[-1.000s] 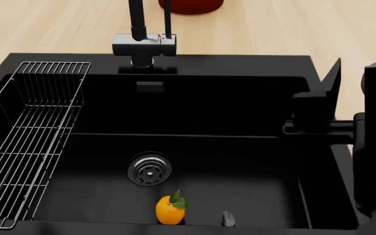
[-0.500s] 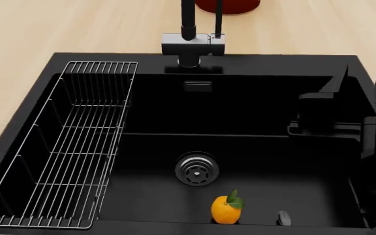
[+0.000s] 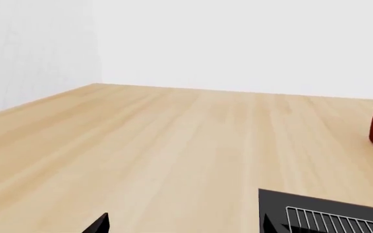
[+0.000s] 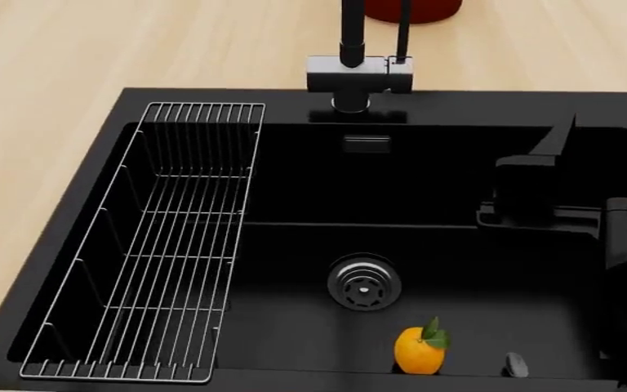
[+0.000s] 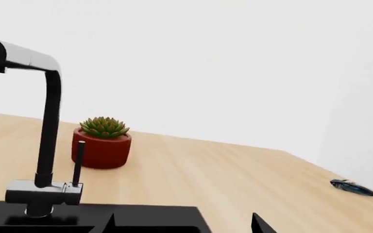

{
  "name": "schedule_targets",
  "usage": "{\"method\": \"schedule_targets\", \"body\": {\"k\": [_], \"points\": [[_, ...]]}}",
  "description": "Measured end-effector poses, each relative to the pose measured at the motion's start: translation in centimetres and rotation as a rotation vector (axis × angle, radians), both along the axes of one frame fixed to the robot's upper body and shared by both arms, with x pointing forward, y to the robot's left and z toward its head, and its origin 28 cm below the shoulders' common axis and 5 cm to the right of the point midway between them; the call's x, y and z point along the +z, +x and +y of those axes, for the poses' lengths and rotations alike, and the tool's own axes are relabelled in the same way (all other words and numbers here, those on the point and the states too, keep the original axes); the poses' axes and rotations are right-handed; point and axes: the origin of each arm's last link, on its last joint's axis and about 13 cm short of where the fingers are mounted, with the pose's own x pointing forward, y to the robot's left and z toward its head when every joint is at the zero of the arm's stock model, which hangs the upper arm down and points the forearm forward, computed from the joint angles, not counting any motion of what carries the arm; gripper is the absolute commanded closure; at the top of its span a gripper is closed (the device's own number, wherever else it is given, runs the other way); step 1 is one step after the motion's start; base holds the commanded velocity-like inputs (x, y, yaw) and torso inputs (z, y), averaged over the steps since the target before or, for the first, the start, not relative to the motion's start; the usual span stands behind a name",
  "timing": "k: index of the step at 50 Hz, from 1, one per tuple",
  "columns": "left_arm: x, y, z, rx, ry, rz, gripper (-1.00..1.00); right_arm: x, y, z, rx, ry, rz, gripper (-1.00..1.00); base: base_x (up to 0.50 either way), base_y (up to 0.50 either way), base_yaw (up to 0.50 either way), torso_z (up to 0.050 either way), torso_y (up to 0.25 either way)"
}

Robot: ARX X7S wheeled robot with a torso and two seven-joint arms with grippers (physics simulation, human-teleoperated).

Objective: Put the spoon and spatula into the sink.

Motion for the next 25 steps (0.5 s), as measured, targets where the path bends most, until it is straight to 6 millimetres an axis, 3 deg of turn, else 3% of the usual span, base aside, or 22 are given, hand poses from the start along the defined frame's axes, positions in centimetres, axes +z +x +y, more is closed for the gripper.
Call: {"method": "schedule_targets", "body": {"k": [4, 8, 25], "points": [[0.03, 0.02, -0.04, -0.003, 0.0, 0.0, -1.0, 0.02, 0.04, 0.07, 0.009, -0.001, 0.002, -1.0, 0.0, 0.0, 0.0, 0.0, 0.0], [0.02, 0.06, -0.2, -0.012, -0.003, -0.001, -1.0, 0.09, 0.12, 0.08, 0.013, -0.002, 0.003, -1.0, 0.0, 0.43, 0.0, 0.0, 0.0], [0.11, -0.16, -0.38, -0.011, -0.011, 0.012, -1.0, -0.04, 0.25, 0.17, 0.036, 0.011, 0.003, -1.0, 0.0, 0.0, 0.0, 0.0, 0.0]]}}
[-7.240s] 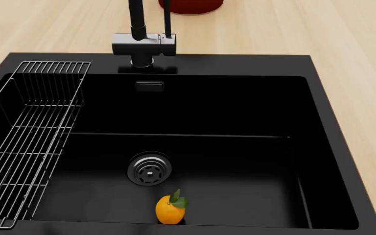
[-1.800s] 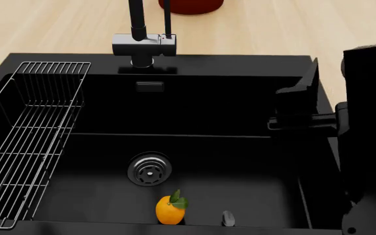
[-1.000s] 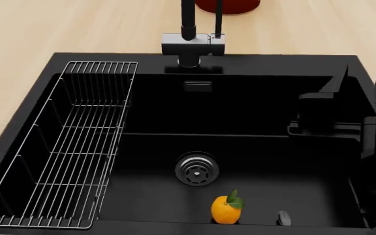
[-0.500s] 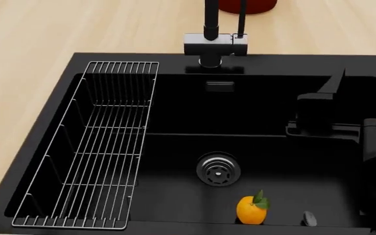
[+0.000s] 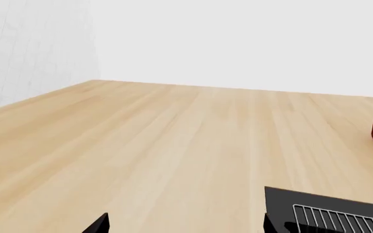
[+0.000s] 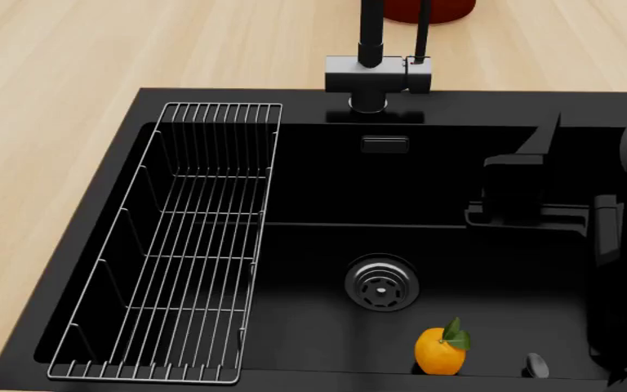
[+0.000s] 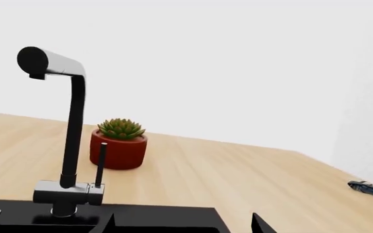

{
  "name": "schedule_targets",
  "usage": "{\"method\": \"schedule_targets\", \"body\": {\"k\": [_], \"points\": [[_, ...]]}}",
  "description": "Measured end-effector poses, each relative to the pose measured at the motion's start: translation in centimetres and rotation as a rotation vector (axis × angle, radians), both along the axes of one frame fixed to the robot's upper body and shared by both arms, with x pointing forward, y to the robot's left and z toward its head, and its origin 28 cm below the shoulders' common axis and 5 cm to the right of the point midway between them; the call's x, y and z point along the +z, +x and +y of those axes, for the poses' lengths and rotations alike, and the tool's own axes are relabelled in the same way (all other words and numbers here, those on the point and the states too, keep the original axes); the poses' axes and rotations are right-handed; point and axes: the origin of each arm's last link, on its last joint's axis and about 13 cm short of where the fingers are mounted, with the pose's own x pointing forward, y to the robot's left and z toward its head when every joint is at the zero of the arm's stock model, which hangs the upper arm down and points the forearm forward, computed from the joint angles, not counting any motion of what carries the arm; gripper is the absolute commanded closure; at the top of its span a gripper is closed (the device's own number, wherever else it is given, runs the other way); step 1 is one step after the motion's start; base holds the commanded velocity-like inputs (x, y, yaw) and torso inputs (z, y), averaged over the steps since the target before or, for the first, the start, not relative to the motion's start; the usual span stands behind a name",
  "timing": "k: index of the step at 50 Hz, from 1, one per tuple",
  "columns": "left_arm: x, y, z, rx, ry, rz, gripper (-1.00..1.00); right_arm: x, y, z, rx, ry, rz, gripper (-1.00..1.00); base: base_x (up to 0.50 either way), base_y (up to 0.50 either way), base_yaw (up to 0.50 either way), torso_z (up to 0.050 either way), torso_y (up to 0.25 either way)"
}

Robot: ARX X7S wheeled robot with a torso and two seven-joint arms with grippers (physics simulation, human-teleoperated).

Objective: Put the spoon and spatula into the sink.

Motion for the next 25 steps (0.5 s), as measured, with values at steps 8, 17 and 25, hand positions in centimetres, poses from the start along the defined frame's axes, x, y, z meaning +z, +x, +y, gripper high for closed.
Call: {"method": "schedule_targets", "body": {"k": [8, 17, 25], "points": [[0.5, -1.6, -0.4, 0.059, -0.035, 0.083, -1.0, -0.2, 0.1, 0.0, 0.006, 0.009, 0.002, -1.0, 0.0, 0.0, 0.0, 0.0, 0.0], [0.4, -3.7, -1.6, 0.142, -0.091, 0.225, -1.0, -0.5, 0.0, -0.1, 0.007, 0.019, 0.005, -1.0, 0.0, 0.0, 0.0, 0.0, 0.0], [0.1, -5.4, -2.1, 0.167, -0.087, 0.269, -1.0, -0.8, -0.1, -0.2, 0.007, 0.026, 0.006, -1.0, 0.0, 0.0, 0.0, 0.0, 0.0]]}}
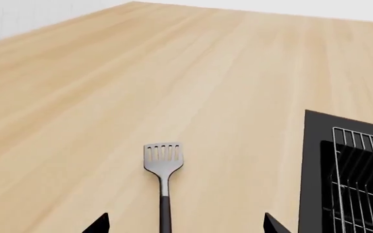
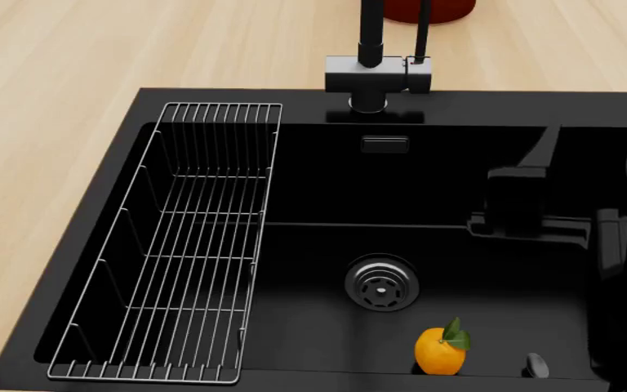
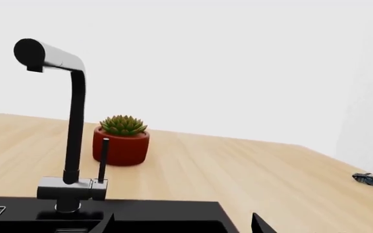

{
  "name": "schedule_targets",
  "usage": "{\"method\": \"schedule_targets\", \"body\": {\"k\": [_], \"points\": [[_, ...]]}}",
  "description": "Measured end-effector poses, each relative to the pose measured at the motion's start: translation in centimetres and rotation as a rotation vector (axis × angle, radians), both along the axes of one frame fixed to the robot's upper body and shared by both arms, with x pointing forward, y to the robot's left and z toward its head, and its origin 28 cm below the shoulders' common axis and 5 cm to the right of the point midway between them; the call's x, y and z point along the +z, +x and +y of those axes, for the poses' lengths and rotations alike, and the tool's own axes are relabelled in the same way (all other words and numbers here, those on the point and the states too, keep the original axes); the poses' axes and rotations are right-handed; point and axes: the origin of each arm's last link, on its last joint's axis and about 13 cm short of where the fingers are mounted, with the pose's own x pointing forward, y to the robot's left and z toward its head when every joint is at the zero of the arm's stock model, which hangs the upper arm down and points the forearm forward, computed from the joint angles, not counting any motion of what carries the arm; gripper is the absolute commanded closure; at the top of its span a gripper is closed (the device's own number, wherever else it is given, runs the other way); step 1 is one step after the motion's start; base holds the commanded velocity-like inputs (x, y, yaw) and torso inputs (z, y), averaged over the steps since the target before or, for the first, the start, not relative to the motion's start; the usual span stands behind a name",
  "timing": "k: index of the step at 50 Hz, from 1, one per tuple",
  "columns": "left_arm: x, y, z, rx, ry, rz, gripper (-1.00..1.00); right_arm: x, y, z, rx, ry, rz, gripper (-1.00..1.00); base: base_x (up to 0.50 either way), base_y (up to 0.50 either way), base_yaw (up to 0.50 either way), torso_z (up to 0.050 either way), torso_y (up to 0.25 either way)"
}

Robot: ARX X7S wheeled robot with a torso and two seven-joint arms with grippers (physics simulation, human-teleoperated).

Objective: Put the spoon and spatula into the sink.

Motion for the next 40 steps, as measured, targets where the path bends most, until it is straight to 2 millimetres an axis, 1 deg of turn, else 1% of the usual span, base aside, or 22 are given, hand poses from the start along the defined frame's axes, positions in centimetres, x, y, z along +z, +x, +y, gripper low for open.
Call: {"method": "schedule_targets", "body": {"k": [7, 15, 22, 33, 40], "points": [[-0.3, -1.0, -0.2, 0.002, -0.018, 0.041, -1.0, -0.3, 0.1, 0.0, 0.003, 0.009, 0.004, -1.0, 0.0, 0.0, 0.0, 0.0, 0.0], [-1.1, -1.0, 0.0, 0.004, -0.055, 0.115, -1.0, -0.6, 0.2, 0.0, 0.007, 0.016, 0.008, -1.0, 0.0, 0.0, 0.0, 0.0, 0.0], [-1.7, -0.3, 0.2, 0.012, -0.072, 0.168, -1.0, -0.8, 0.3, 0.0, 0.012, 0.02, 0.012, -1.0, 0.0, 0.0, 0.0, 0.0, 0.0], [-2.4, 1.5, 0.8, 0.031, -0.073, 0.212, -1.0, -1.1, 0.4, 0.0, 0.016, 0.028, 0.015, -1.0, 0.0, 0.0, 0.0, 0.0, 0.0], [-3.3, 2.4, 1.1, 0.039, -0.073, 0.249, -1.0, -1.2, 0.5, -0.1, 0.015, 0.033, 0.015, -1.0, 0.0, 0.0, 0.0, 0.0, 0.0]]}}
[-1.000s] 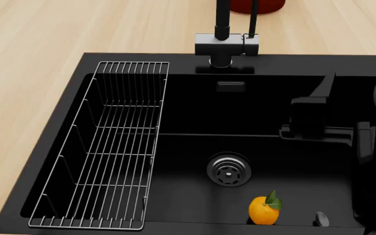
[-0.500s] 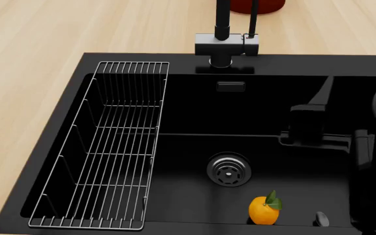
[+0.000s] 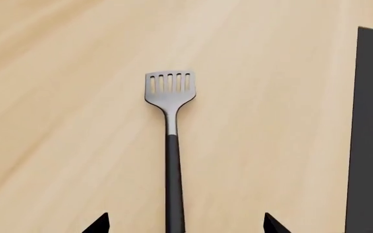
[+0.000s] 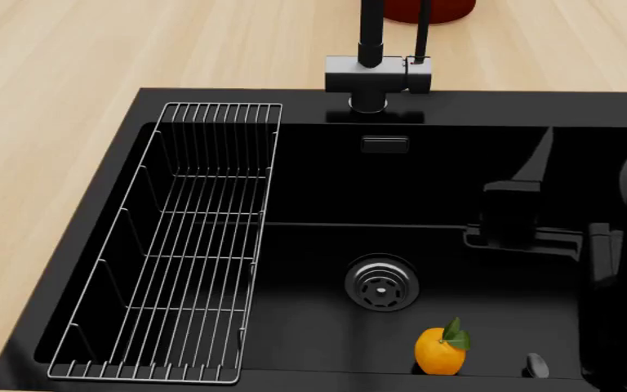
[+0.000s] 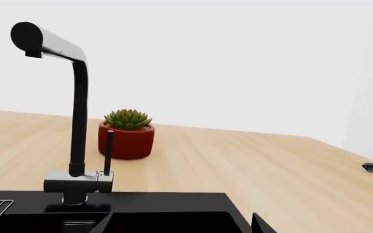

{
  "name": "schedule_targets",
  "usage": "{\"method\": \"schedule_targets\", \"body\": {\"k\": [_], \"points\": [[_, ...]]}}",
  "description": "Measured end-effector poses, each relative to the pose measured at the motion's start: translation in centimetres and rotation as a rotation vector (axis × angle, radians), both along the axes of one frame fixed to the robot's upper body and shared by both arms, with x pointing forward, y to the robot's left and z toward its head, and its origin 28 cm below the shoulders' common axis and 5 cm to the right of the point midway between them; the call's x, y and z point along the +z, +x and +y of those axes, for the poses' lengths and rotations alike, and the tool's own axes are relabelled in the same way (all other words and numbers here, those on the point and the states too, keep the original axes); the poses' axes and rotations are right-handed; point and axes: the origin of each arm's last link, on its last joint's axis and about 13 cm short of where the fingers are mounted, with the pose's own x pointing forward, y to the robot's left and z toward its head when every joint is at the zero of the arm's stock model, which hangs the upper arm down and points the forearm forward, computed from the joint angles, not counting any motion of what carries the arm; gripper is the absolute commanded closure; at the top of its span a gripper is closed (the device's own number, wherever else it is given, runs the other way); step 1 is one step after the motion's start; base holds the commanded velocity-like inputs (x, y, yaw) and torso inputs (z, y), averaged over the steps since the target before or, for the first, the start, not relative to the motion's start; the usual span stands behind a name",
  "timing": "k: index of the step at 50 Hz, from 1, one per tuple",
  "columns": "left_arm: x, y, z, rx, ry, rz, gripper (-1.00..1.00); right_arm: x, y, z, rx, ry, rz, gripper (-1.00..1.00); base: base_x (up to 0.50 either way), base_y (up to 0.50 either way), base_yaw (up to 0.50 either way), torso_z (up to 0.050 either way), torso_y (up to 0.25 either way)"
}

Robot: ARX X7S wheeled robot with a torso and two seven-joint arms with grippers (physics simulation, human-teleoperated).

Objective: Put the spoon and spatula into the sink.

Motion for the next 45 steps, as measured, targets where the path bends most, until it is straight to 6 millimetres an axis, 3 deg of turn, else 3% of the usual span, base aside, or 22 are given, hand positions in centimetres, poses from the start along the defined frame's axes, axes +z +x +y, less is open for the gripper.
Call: {"method": "schedule_targets", "body": {"k": [24, 25, 45], "points": [[-3.1, 0.3, 0.3, 0.017, -0.008, 0.115, -1.0, 0.1, -0.3, -0.2, -0.004, 0.011, -0.008, -1.0, 0.0, 0.0, 0.0, 0.0, 0.0], [-3.1, 0.3, 0.3, 0.018, -0.011, 0.115, 1.0, 0.1, -0.3, -0.2, -0.004, 0.011, -0.008, -1.0, 0.0, 0.0, 0.0, 0.0, 0.0], [-2.6, 0.1, 0.2, 0.046, -0.007, 0.059, 1.0, 0.0, -0.3, -0.2, -0.008, 0.021, -0.011, -1.0, 0.0, 0.0, 0.0, 0.0, 0.0]]}}
